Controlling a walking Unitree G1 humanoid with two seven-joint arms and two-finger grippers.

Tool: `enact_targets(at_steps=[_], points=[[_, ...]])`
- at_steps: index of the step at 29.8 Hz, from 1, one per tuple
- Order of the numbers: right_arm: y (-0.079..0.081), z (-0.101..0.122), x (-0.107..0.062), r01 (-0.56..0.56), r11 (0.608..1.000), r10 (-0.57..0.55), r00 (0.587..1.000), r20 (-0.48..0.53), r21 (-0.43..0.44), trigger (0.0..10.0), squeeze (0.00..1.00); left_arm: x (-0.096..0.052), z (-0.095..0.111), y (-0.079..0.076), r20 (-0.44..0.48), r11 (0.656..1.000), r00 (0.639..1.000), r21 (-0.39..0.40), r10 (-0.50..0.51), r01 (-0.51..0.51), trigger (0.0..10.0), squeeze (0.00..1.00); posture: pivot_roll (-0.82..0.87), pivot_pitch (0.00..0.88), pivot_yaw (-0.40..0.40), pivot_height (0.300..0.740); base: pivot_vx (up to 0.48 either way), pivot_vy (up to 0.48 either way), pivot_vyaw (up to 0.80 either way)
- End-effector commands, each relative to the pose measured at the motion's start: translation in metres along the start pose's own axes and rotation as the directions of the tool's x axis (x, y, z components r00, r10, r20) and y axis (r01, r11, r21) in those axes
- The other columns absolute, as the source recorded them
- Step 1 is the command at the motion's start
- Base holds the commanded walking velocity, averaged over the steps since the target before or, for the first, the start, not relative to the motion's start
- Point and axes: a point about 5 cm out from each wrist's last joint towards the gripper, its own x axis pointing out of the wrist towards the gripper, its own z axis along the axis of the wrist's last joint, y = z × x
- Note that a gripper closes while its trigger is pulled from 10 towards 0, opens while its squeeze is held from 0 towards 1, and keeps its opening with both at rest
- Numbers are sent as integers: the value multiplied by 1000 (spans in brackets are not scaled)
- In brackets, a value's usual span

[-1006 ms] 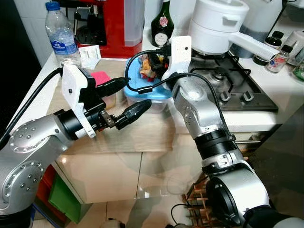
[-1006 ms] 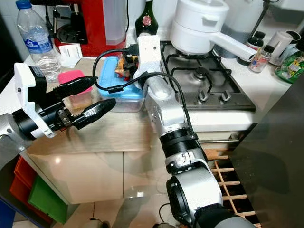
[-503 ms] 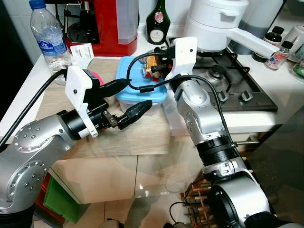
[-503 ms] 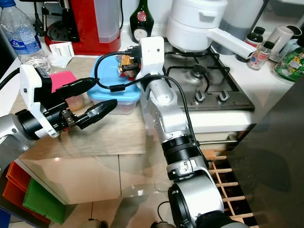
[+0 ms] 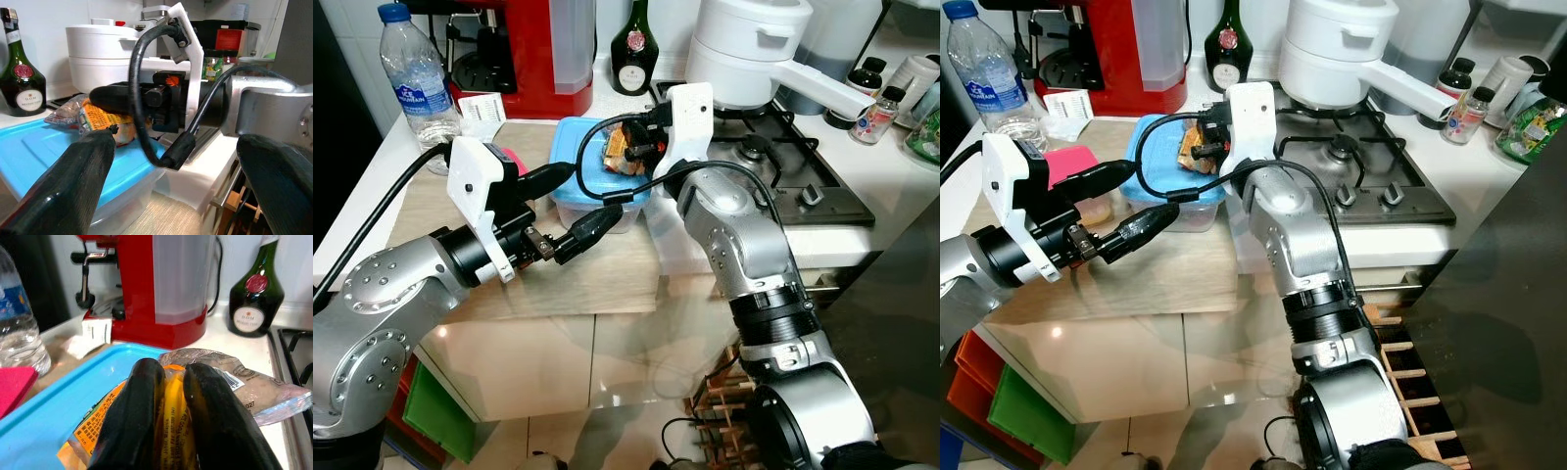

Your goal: Restocking fridge

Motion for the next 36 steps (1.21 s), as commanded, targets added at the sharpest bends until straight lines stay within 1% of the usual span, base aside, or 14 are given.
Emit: enact_targets(at_steps=[1,4,6,8,10,13,14,16,17,18,21,29,34,36], points=[[-4,7,-2,-7,1000,7,1000,-26,7,10000,1000,0,0,-1,-1,1000,1000,8,-8,8,10000,0,97,22,-48,740,0,0,0],[-7,10,-5,-28,999,31,997,-71,46,10000,1000,0,-1,-1,-3,1000,1000,8,-9,9,10000,0,89,21,-51,740,0,0,0],[-15,14,-8,-26,998,32,994,-107,59,10000,1000,0,-1,0,-3,1000,1000,9,-11,11,10000,0,85,20,-51,740,0,0,0],[-23,16,-10,-17,998,24,990,-137,54,10000,1000,0,-1,0,-4,1000,1000,10,-12,12,10000,0,82,19,-51,740,0,0,0],[-35,23,-11,9,999,-3,985,-170,38,10000,1000,1,-1,1,-3,1000,1000,13,-16,16,10000,0,71,17,-53,740,0,0,0],[-42,36,-10,22,999,-16,983,-183,29,10000,1000,2,-1,0,2,1000,1000,13,-22,21,10000,0,68,16,-54,740,0,0,0],[-42,36,-10,22,999,-16,983,-183,29,10000,1000,2,-1,0,2,1000,1000,13,-22,21,10000,0,68,16,-54,740,0,0,0],[-43,50,-5,42,999,-34,978,-205,33,10000,1000,5,-2,-1,6,1000,1000,5,-30,30,10000,0,57,13,-59,740,0,0,0],[-43,50,-5,42,999,-34,978,-205,33,10000,1000,5,-2,-1,6,1000,1000,5,-30,30,10000,0,57,13,-59,740,0,0,0],[-42,61,-1,45,998,-33,979,-203,52,10000,1000,6,-5,-4,6,999,999,-4,-40,40,10000,0,56,12,-61,740,0,0,0],[-40,71,3,30,999,-24,984,-176,34,10000,1000,7,-7,-7,-1,998,998,-15,-59,59,10000,0,56,11,-63,740,0,0,0],[-33,84,12,-1,999,11,983,-185,54,10000,1000,8,-5,-7,5,998,998,-8,-57,57,10000,0,63,8,-66,740,0,0,0],[-29,92,23,7,997,7,983,-182,76,10000,1000,8,-5,-6,5,998,998,-5,-57,57,10000,0,66,6,-64,740,0,0,0],[-28,92,29,44,995,-25,981,-192,94,10000,1000,8,-5,-6,3,998,998,-5,-60,60,10000,0,62,4,-63,740,0,0,0]])
